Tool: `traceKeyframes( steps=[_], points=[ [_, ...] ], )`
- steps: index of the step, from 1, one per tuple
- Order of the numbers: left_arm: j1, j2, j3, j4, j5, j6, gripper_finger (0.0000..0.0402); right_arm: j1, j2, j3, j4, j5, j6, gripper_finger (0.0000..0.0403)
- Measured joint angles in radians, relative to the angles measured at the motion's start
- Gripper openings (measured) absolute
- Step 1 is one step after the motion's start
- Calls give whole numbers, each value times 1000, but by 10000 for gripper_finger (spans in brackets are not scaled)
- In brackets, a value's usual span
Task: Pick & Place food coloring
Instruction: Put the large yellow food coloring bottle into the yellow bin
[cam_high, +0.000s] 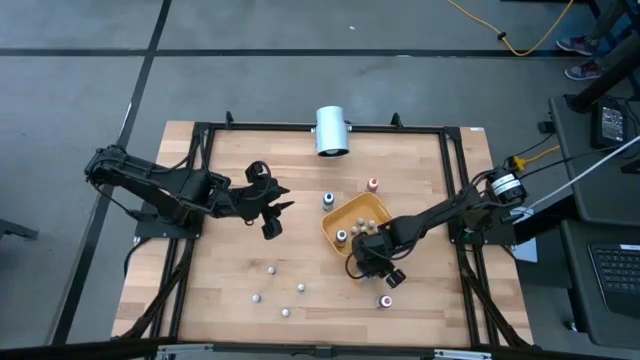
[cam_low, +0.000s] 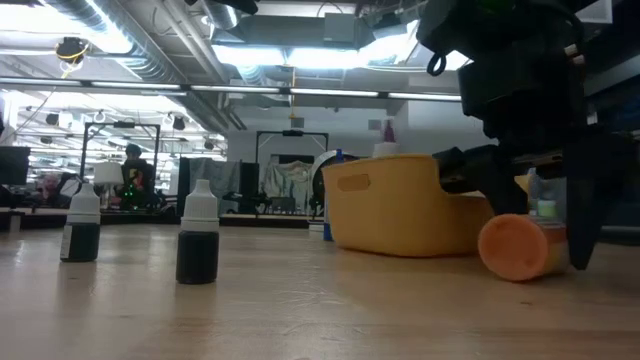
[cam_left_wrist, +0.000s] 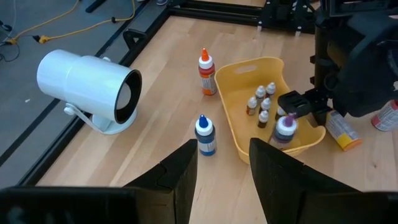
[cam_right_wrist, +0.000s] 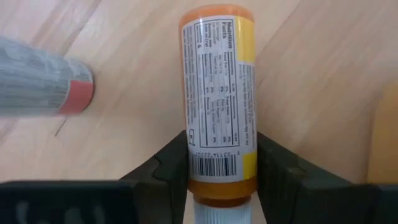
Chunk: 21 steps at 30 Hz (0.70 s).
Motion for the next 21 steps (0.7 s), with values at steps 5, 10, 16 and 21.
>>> traceKeyframes(
  steps=[5, 10, 16, 21],
  points=[
    [0, 0, 0, 0, 0, 1, 141, 0, -27, -3, -28, 40, -5, 151],
    [0, 0, 0, 0, -1, 1, 141, 0, -43, -3, -50, 39, -5, 153],
    [0, 0, 0, 0, -1, 4, 141, 0, -107, 0, -53, 38, -4, 143],
    [0, 0, 0, 0, 0, 4, 141, 0, -219, 1, -102, 64, 40, 143]
  ],
)
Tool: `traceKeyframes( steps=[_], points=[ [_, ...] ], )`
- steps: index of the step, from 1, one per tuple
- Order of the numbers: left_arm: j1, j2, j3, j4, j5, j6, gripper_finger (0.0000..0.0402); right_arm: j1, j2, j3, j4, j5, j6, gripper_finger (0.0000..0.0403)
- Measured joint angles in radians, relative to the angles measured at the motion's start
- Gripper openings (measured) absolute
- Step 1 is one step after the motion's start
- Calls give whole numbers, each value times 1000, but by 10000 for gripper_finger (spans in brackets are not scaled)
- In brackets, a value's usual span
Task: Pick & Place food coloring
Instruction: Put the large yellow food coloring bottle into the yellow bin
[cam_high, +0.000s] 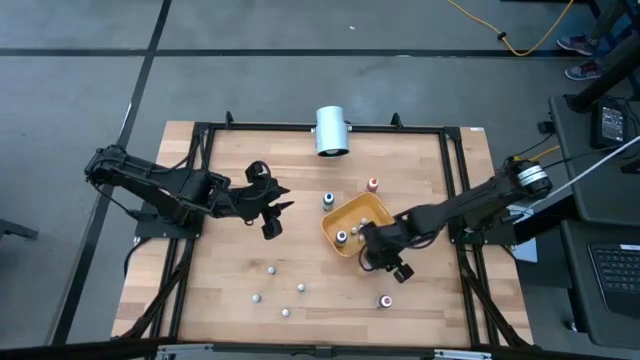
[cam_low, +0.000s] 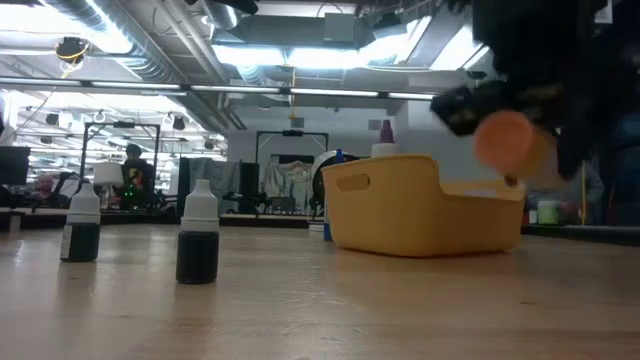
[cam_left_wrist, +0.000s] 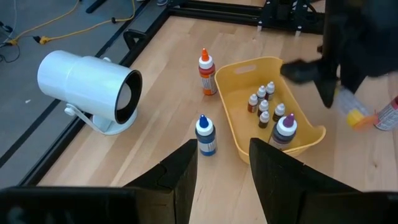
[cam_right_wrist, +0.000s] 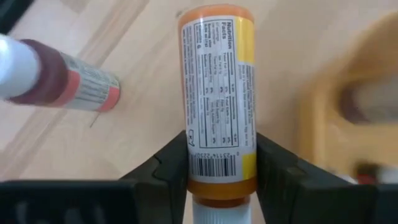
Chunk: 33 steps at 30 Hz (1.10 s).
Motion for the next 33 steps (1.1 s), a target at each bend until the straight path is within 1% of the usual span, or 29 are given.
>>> traceKeyframes(
  steps=[3, 7, 10, 12, 14, 16, 19, 23, 28, 30, 33],
  points=[
    [0, 0, 0, 0, 0, 0, 141, 0, -85, 0, -55, 55, 41, 143],
    [0, 0, 0, 4, 1, -12, 141, 0, -180, 18, -174, 133, 69, 143],
    [0, 0, 0, 6, 21, -42, 141, 0, -200, 75, -321, 200, 60, 143],
    [6, 0, 0, 23, 76, -53, 141, -2, -196, 121, -404, 231, 43, 143],
    [21, 2, 0, 50, 157, -59, 141, -13, -181, 171, -455, 248, 30, 143],
    [34, 12, 0, 87, 213, -69, 141, -27, -160, 221, -493, 262, 26, 143],
    [49, 32, 0, 130, 249, -62, 141, -51, -117, 305, -517, 292, 8, 143],
    [73, 64, 0, 163, 305, -53, 146, -79, -42, 427, -590, 360, -53, 143],
    [115, 98, 0, 207, 411, -56, 178, -99, 69, 578, -739, 474, -180, 143],
    [134, 102, 0, 228, 434, -60, 195, -102, 108, 621, -774, 494, -223, 143],
    [156, 101, 0, 246, 435, -61, 221, -106, 150, 665, -785, 495, -255, 143]
  ],
)
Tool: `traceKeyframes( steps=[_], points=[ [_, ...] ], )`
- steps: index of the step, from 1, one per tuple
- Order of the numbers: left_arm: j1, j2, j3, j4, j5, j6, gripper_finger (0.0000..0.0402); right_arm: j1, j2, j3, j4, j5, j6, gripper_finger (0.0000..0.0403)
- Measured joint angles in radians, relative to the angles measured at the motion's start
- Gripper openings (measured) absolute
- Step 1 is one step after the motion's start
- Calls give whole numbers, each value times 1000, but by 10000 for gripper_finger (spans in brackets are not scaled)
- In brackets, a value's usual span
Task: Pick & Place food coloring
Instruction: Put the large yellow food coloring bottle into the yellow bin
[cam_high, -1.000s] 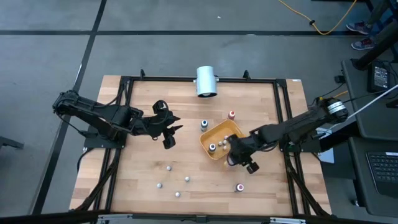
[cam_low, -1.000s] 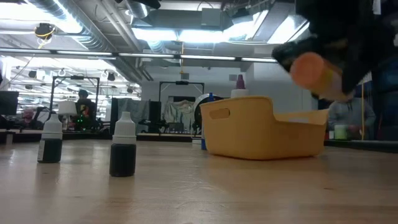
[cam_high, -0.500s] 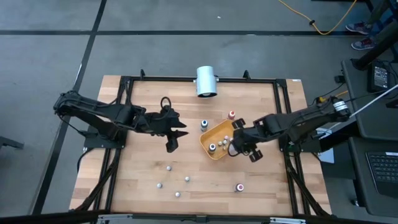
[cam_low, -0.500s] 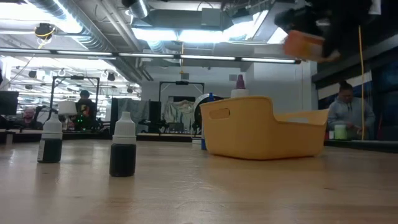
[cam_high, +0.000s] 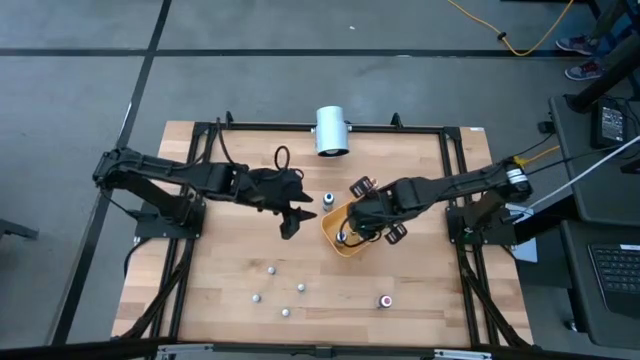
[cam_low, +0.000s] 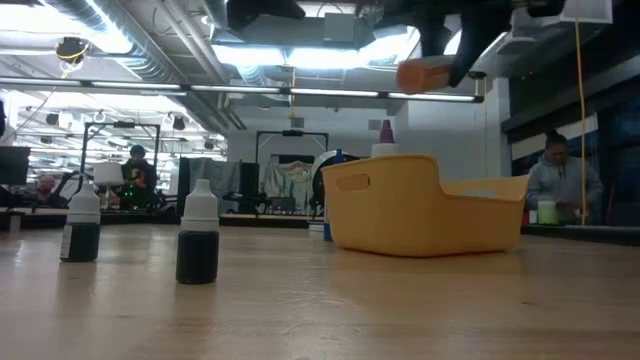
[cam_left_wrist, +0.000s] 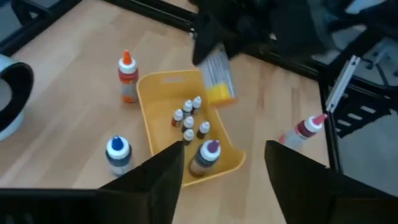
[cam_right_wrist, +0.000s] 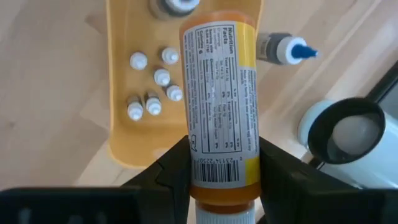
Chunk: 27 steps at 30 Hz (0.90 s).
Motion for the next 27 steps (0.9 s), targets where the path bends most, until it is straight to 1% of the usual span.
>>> traceKeyframes(
  steps=[3, 6, 8, 11, 13, 16, 18, 22, 24, 27],
  points=[
    [17, 0, 0, 0, 1, 0, 243, 0, 27, 16, 6, 0, -19, 147],
    [26, 0, 0, 28, 2, 13, 257, 1, 29, 15, 13, 3, -83, 148],
    [35, 0, 0, 43, 1, 37, 262, 2, 28, 13, 30, 32, -137, 143],
    [57, 0, 0, 72, 3, 71, 264, 11, 28, 15, 28, 110, -237, 143],
    [83, 0, 0, 93, 60, 86, 264, 18, 28, 16, 28, 150, -329, 143],
    [133, 0, 0, 101, 213, 104, 265, 32, 26, 16, 30, 159, -440, 143],
    [164, 0, 0, 95, 296, 130, 265, 43, 25, 16, 54, 164, -471, 143],
    [219, -1, 0, 95, 398, 180, 265, 65, 9, 16, 125, 167, -503, 143],
    [246, -1, 0, 94, 423, 200, 265, 82, -11, 16, 187, 169, -526, 143],
    [278, -1, 0, 86, 453, 253, 265, 111, -44, 16, 266, 138, -582, 143]
  ],
)
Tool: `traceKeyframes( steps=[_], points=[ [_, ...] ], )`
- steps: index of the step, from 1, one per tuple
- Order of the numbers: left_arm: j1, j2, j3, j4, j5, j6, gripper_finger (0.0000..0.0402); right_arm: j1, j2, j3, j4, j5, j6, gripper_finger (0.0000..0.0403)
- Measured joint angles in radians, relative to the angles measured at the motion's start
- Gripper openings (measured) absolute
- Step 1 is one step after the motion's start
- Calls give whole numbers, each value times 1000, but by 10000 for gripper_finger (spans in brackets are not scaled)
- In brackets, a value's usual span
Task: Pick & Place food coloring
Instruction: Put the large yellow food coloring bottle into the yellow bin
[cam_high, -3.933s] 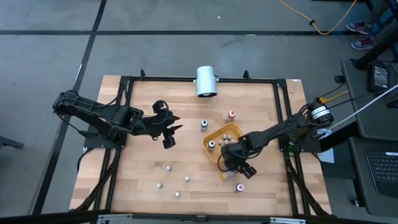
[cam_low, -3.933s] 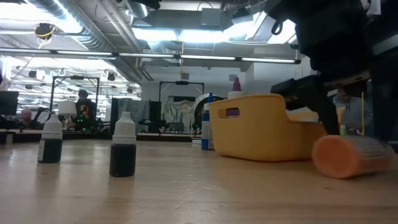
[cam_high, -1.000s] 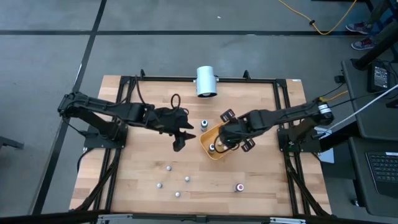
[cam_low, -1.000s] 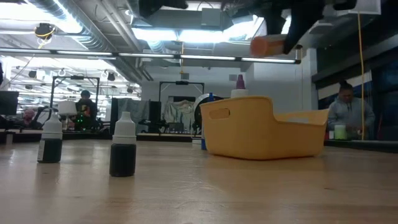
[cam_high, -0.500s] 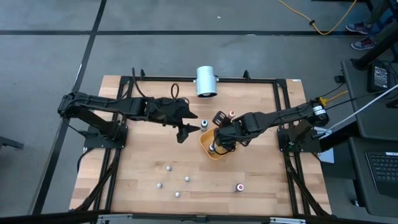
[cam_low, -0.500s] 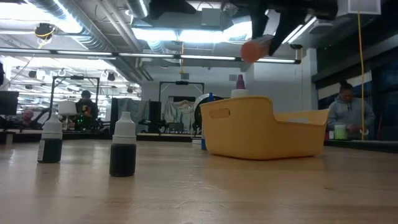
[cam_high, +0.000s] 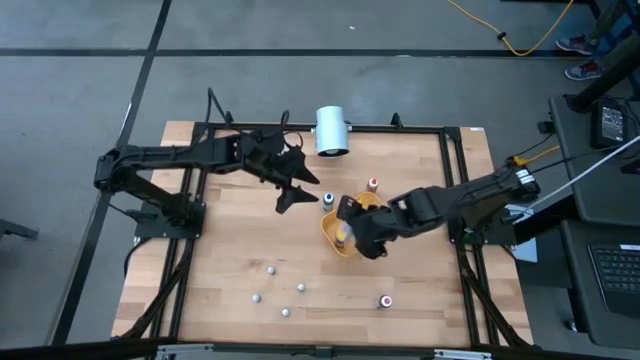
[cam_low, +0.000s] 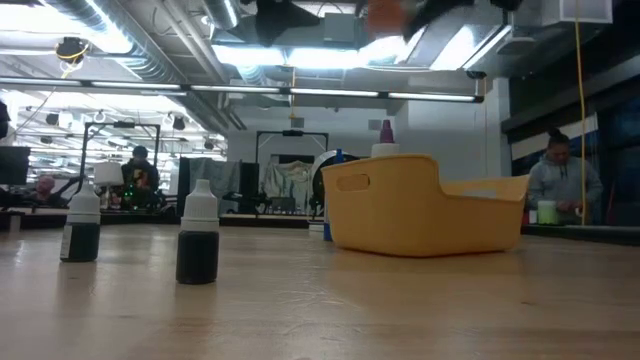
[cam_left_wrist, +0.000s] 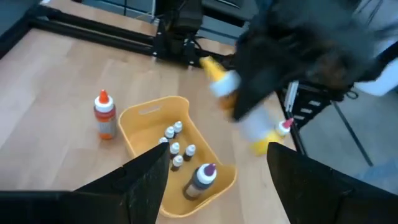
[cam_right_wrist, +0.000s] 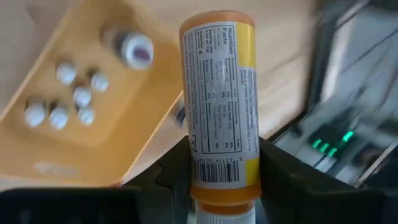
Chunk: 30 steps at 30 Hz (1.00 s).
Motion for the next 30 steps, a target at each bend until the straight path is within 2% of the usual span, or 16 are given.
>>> traceKeyframes(
  steps=[4, 7, 10, 16, 20, 30],
  points=[
    [43, 0, 0, -7, 103, 59, 265, 23, -57, 0, 80, -134, -120, 143],
    [83, 0, 0, -5, 266, 82, 265, 37, -78, 0, 158, -214, -172, 143],
    [104, 0, 0, 11, 394, 115, 265, 57, -84, 0, 229, -248, -196, 147],
    [125, 8, 0, 131, 594, 114, 265, 108, -46, 0, 373, -209, -269, 142],
    [122, 33, 2, 245, 659, 60, 265, 122, 0, 0, 435, -191, -354, 142],
    [97, 132, 0, 240, 803, 49, 263, 141, 32, -1, 593, -199, -461, 142]
  ],
)
